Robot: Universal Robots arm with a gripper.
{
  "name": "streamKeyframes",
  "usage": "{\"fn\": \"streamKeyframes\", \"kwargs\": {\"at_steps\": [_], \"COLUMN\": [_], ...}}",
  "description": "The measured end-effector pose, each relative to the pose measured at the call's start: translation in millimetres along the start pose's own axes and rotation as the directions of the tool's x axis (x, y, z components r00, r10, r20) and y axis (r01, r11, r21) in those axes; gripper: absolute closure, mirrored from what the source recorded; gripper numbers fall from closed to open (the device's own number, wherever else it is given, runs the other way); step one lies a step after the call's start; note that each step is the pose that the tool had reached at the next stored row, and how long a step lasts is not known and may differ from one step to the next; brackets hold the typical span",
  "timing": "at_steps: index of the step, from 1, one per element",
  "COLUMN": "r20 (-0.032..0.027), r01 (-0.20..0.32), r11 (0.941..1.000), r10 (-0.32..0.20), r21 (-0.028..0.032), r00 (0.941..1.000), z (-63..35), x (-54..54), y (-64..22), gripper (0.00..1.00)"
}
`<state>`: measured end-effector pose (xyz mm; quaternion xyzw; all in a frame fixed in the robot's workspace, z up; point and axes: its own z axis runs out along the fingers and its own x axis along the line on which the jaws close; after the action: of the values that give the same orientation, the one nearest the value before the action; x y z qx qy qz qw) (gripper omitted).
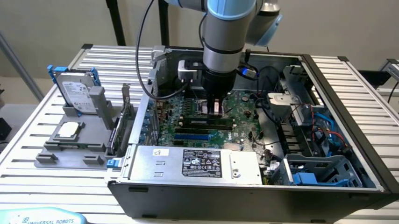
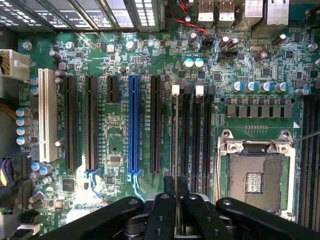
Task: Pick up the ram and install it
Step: 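Insert the ram into the slot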
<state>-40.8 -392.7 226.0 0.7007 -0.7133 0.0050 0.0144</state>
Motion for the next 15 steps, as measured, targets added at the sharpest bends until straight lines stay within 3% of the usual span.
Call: {"fn": "streamKeyframes", "kwargs": {"at_steps": [13,14,15], "r20": [-0.0004,-0.0002,-0.0001], "r01": [0.004,0.004,0.004], "r11": [1.0,1.0,1.0], "r10": [-0.004,-0.004,-0.004], "r21": [0.0002,0.0002,0.0002], "r00": [1.0,1.0,1.0], "z": [4.0,3.4,1.7], "x": [-0.1,-0.1,-0.1], "y": [-0.1,-0.1,0.0], "gripper": [0.85,0.79,0.79]}}
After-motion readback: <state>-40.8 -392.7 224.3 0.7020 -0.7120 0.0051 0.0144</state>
